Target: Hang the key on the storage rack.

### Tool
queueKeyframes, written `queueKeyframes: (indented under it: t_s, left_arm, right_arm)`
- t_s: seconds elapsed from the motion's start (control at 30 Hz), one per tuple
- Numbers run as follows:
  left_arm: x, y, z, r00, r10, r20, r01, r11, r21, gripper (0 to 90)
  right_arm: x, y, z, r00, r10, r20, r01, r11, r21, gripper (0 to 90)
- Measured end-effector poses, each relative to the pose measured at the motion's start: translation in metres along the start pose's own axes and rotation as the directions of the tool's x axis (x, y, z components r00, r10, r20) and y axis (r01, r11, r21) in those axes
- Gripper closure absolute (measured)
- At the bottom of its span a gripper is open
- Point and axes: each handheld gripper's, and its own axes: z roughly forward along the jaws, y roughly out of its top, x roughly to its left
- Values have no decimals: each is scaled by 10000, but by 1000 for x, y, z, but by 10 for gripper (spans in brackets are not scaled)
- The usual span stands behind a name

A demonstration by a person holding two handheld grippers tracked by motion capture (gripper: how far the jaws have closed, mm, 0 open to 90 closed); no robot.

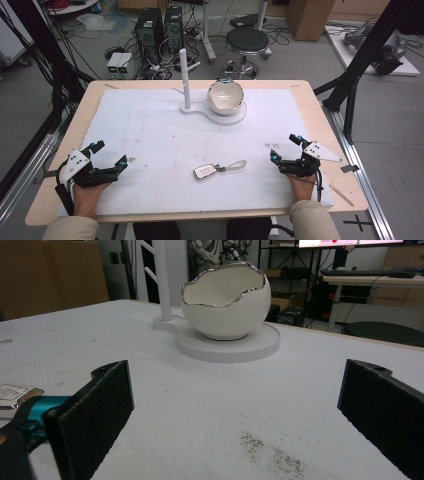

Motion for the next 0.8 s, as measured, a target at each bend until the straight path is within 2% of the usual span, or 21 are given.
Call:
queueKeyframes:
  t_s: [0.57, 0.7, 0.8]
  left_arm:
    - [-1, -1, -2, 10000, 44, -48, -44, 9998, -193, 17]
    - [-1, 0, -1, 10000, 75, -57, -76, 9999, -108, 17]
    - [-1, 0, -1, 9999, 122, -78, -123, 9999, -120, 17]
  right_arm:
    - [-1, 0, 0, 10000, 26, -42, -26, 10000, -40, 5]
    - [-2, 0, 0, 9999, 117, -13, -117, 9999, -99, 6]
    - [-6, 2, 1, 9988, 468, -139, -467, 9989, 50, 5]
